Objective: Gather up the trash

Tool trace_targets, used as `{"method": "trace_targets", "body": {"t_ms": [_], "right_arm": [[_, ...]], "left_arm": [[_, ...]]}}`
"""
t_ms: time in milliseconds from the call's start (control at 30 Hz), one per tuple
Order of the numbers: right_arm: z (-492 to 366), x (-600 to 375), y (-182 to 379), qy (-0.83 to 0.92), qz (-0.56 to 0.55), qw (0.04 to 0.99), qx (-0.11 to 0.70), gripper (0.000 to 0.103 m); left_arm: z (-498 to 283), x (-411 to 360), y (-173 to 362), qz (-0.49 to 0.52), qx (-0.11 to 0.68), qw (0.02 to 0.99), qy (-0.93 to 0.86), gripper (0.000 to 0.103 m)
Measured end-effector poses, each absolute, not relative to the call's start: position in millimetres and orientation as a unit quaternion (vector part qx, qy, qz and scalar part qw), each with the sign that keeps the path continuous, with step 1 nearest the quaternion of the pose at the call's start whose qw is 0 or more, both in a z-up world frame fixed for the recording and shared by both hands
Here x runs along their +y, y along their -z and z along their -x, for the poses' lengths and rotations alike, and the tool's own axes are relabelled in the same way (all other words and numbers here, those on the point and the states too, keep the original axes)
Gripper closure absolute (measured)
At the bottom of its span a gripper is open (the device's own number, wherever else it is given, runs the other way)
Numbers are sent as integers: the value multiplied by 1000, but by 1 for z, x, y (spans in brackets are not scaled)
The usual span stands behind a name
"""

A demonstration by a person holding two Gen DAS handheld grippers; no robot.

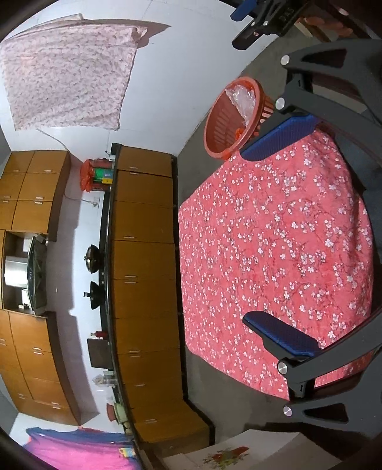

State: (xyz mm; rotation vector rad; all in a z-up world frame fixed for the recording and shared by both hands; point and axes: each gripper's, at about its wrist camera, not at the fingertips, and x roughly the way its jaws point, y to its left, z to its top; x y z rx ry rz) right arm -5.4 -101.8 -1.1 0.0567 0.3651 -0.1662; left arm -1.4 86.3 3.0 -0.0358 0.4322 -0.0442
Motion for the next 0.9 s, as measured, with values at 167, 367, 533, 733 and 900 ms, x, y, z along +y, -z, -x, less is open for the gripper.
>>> {"method": "trace_targets", "body": {"t_ms": [167, 367, 533, 733, 900], "right_arm": [[11, -97, 3, 84, -17, 980, 178, 4], [20, -95, 2, 88, -15, 982, 168, 4], [26, -97, 4, 91, -20, 982, 163, 4], [29, -98, 6, 93, -22, 982, 163, 4], [30, -98, 7, 94, -22, 982, 162, 4]], "left_arm": [[9, 78, 0, -1, 209, 978, 24, 2], [12, 75, 0, -2, 204, 978, 32, 2], [16, 75, 2, -3, 201, 979, 34, 2], [18, 73, 2, -1, 202, 979, 36, 2], [19, 71, 2, -2, 201, 979, 36, 2]]}}
